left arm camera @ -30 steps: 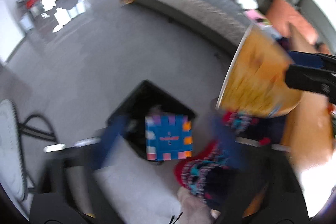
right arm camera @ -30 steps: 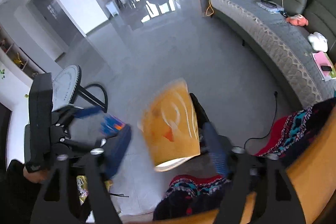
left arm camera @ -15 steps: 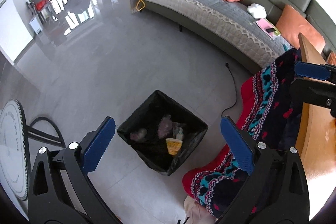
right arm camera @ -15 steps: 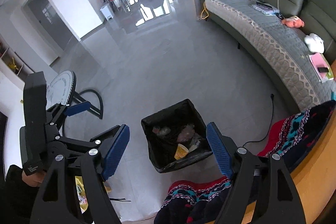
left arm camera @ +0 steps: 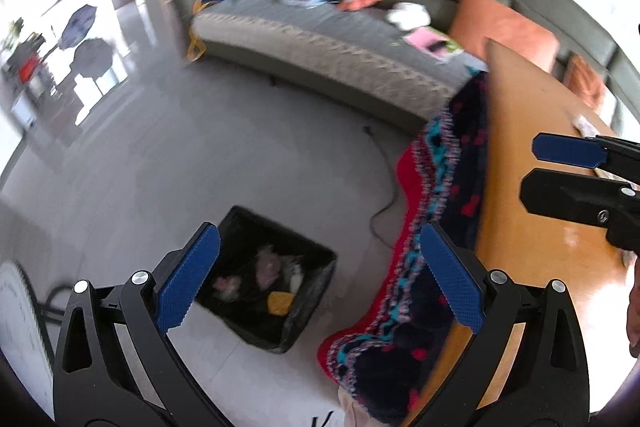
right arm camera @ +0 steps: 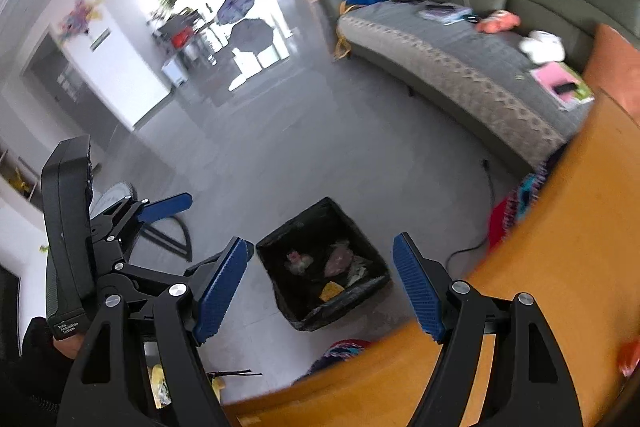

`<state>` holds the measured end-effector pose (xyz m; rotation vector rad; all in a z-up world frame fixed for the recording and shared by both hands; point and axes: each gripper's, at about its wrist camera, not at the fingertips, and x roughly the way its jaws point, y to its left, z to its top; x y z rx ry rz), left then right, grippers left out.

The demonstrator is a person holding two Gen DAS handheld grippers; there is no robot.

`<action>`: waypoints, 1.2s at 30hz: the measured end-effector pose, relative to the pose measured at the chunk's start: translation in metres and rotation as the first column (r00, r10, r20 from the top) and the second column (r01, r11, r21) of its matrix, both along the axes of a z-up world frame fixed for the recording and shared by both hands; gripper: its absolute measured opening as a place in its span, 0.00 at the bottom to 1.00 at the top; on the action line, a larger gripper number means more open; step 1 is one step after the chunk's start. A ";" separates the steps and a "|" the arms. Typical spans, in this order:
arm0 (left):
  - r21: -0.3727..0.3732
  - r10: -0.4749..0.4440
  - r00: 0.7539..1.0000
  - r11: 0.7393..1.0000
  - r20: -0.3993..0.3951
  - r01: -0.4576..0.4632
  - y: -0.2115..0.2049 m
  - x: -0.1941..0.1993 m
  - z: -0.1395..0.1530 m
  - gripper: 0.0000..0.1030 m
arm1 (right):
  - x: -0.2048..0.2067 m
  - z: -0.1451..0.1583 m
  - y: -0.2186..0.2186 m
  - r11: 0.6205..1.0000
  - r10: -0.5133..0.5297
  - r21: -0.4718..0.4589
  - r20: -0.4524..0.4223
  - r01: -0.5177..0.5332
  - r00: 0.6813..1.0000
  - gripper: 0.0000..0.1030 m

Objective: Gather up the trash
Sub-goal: 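Carry the cube and paper cup to the bin and release both, then grasp the red round lid with the left tool while the right tool grasps the green snack packet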

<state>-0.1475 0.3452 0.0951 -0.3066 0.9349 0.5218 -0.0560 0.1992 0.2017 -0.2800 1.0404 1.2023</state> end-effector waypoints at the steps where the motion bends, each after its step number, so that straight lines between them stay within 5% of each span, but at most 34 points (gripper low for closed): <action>1: 0.003 -0.021 1.000 1.000 0.000 0.021 -0.008 0.008 0.002 0.94 | 0.003 0.002 -0.012 1.000 -0.017 0.003 0.003 0.017 1.000 0.74; 18: -0.022 -0.365 0.931 0.931 0.013 0.365 -0.190 0.123 0.004 0.94 | 0.087 -0.009 -0.222 0.936 -0.348 -0.040 0.035 0.350 0.937 0.74; 28: -0.062 -0.428 0.904 0.903 -0.017 0.426 -0.259 0.163 -0.015 0.94 | 0.147 -0.055 -0.317 0.875 -0.464 -0.145 0.027 0.462 0.886 0.74; 36: -0.112 -0.446 0.894 0.891 -0.042 0.439 -0.276 0.197 -0.028 0.94 | 0.185 -0.097 -0.339 0.849 -0.487 -0.230 0.009 0.476 0.873 0.74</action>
